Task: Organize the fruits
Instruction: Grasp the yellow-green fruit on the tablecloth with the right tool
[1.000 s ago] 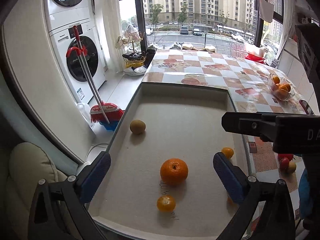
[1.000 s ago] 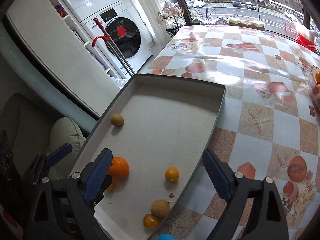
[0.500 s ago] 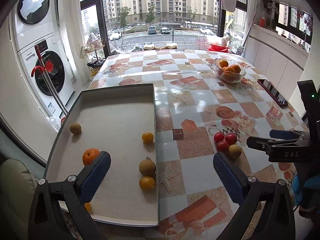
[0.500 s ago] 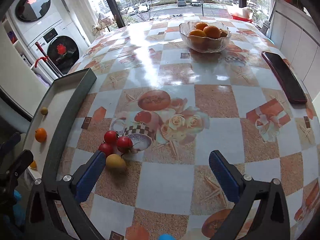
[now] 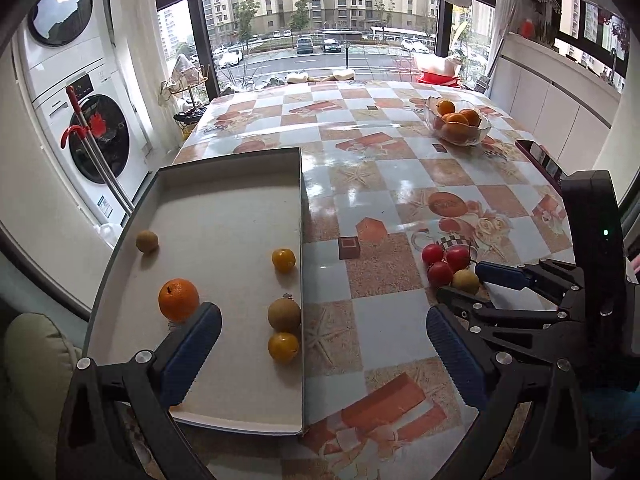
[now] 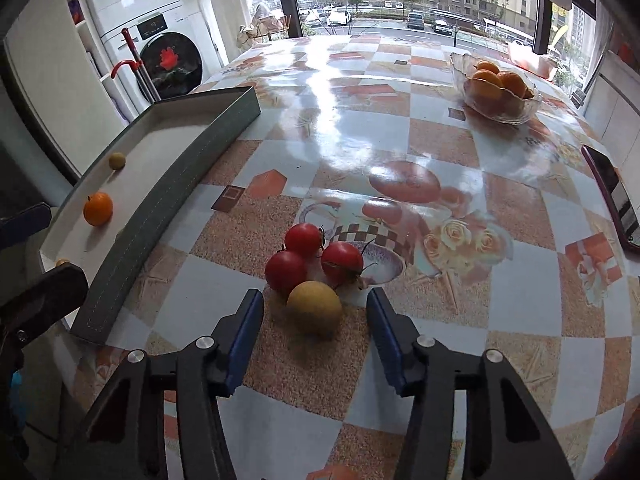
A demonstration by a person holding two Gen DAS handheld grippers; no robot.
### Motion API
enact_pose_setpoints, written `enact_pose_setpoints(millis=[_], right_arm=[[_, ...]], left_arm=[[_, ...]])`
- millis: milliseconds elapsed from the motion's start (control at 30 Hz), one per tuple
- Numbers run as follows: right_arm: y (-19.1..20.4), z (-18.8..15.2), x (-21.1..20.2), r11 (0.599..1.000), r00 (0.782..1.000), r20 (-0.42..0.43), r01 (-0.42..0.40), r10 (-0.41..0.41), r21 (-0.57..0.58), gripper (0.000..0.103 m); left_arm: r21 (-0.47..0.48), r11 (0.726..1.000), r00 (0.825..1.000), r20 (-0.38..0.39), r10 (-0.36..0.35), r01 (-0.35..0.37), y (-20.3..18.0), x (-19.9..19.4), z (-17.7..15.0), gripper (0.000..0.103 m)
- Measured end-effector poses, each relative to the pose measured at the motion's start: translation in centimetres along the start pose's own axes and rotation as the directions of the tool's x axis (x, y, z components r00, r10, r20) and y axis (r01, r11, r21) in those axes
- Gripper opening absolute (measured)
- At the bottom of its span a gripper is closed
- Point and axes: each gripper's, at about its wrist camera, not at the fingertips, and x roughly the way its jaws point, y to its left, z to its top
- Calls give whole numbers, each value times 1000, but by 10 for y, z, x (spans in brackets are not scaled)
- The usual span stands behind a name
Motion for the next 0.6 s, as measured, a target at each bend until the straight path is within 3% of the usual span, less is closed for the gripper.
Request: enact_pose_setpoints(millis=[33,67,233,433,567,600], right_arm=[[-1,0,0,1000,1000,2,-5,5,5,37],[-2,-1,-1,1000,1000,6,-11,11,11,29],[-28,-9,-20,997,998,58,-36,32,64,29],[-88,-24,-40,985,992,80,87,-100,150,29],[-118,-36,-44,969,990,88,89,-111,230,29],[-121,-36,-44,968,989,97,83,-109,236,29]], left_arm=[[5,1000,1000,1,0,0,-3,0,0,103],[9,1000,1000,-1,-2,2,-6,2,1,103],[16,999,999,-28,-35,36,-30,18,6,103],[8,999,996,-78,-36,36,-67,61,11,103],[-22,999,995,-96,-38,36,-75,79,14,102],[-24,999,995,-99,-29,27,-77,82,15,94]])
